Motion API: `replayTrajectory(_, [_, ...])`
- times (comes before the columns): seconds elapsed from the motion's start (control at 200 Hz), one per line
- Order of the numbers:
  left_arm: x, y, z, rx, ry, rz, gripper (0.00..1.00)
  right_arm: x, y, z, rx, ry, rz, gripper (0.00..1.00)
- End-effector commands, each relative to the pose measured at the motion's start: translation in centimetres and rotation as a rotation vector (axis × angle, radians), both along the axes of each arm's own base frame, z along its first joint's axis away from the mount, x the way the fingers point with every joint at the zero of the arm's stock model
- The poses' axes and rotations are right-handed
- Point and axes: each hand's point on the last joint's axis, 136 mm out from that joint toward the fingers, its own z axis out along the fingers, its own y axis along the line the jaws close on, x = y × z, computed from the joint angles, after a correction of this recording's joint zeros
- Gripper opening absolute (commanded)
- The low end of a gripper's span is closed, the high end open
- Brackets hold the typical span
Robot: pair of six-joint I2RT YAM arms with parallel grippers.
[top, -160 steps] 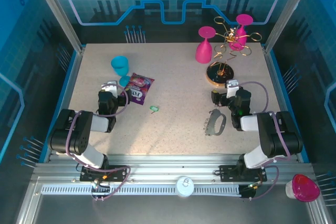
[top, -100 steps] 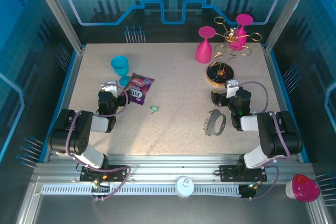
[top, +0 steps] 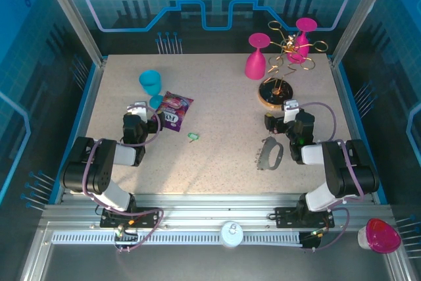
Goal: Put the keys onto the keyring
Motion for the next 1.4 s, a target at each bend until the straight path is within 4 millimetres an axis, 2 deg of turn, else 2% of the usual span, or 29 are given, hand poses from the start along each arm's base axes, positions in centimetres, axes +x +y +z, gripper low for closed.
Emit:
replayTrajectory(0.0, [0.6, 0.0, 1.3, -0.014, -0.031, -0.012, 0.99, 0.6, -0.3, 0.7, 0.002, -0.023, -0.005, 1.0])
replayTrajectory(0.295, [0.5, 0.2, 1.4, -0.019, -0.038, -0.009, 0.99, 0.5, -0.3, 0.9, 0.004, -0.028, -0.001, 1.0])
replayTrajectory(0.42, [-0.4, 0.8, 3.2, -0.019, -0.064, 0.03, 0.99, 0.1, -0.3, 3.4, -0.013, -0.037, -0.013, 1.0])
replayTrajectory(0.51, [-0.7, 0.9, 5.2, -0.014, -0.058, 0.037, 0.99, 0.0, -1.5, 5.4, -0.045, -0.003, -0.114, 0.98])
replayTrajectory(0.59, [-1.0, 0.7, 7.2, -0.022, -0.087, 0.042, 0.99, -0.5, -2.0, 7.5, 0.004, -0.002, -0.181, 0.97])
replayTrajectory(0.67, [-1.5, 0.3, 8.8, -0.057, -0.106, 0.027, 0.99, -1.4, -1.9, 8.6, 0.058, 0.03, -0.199, 0.95])
replayTrajectory(0.766, [-2.5, 0.0, 9.9, -0.131, -0.085, 0.034, 0.99, -3.2, -2.2, 8.7, 0.131, 0.103, -0.25, 0.91])
replayTrajectory(0.886, [-4.0, 0.3, 10.1, -0.248, -0.052, 0.09, 0.99, -6.1, -3.2, 7.5, 0.226, 0.258, -0.368, 0.8])
replayTrajectory(0.936, [-4.5, 0.0, 10.0, -0.294, -0.046, 0.091, 0.99, -7.3, -2.8, 6.8, 0.251, 0.339, -0.369, 0.76])
replayTrajectory(1.041, [-5.1, -1.9, 10.0, -0.389, -0.008, 0.012, 0.99, -9.5, -0.7, 5.5, 0.313, 0.498, -0.3, 0.69])
replayTrajectory(1.171, [-5.7, -5.4, 10.1, -0.48, 0.069, -0.13, 0.95, -11.9, 1.9, 4.0, 0.313, 0.639, -0.21, 0.67])
replayTrajectory(1.266, [-6.3, -8.9, 10.3, -0.474, 0.114, -0.232, 0.95, -13.8, 4.0, 3.1, 0.271, 0.714, -0.139, 0.66])
replayTrajectory(1.396, [-7.7, -14.8, 11.3, -0.411, 0.188, -0.425, 0.95, -15.9, 6.5, 2.6, 0.157, 0.781, -0.039, 0.64])
